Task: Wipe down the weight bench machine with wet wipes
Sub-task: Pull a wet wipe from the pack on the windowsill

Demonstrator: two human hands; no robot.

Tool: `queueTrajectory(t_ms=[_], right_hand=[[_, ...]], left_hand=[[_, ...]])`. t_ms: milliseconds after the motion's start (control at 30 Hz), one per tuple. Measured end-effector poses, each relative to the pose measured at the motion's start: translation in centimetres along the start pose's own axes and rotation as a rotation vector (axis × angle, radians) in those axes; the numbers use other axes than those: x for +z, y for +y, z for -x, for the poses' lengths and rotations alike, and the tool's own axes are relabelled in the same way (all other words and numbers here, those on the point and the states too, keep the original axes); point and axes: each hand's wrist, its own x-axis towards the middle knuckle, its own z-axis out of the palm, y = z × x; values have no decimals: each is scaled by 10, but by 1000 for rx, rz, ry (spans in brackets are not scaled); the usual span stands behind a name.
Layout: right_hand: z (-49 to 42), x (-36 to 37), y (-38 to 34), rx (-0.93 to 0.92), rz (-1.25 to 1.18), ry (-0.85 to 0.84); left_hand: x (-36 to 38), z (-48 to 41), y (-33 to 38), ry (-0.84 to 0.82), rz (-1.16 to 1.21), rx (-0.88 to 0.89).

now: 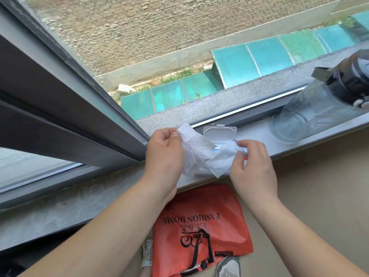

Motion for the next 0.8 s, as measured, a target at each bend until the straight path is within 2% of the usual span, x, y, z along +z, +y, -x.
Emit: queueTrajectory(t_ms=[67,100,200,233,300,367,533,667,800], right_hand=[[14,3,-6,-99,4,-67],[19,1,-11,-31,-94,-119],[28,-21,-41,329,-671,-243],[31,-33,-54,405,-836,-299],[42,-59,-74,460,-989,-348],[57,-85,-90,435,-968,-289],[100,-157,-124,331,-770,-120],[140,-214,-148,281,-734,-79],[182,-261,-159,274,-605,-11]], left_hand=[[0,7,1,-26,-4,-20],[0,10,2,-46,-1,-25],[-2,27,10,-127,38,-40],[-4,34,14,-148,40,-49],[-8,54,27,-185,39,-58],[-13,80,46,-240,68,-63],[-35,161,98,-508,20,-70],[-53,209,125,-672,-116,23],[-64,248,146,-912,-120,50]])
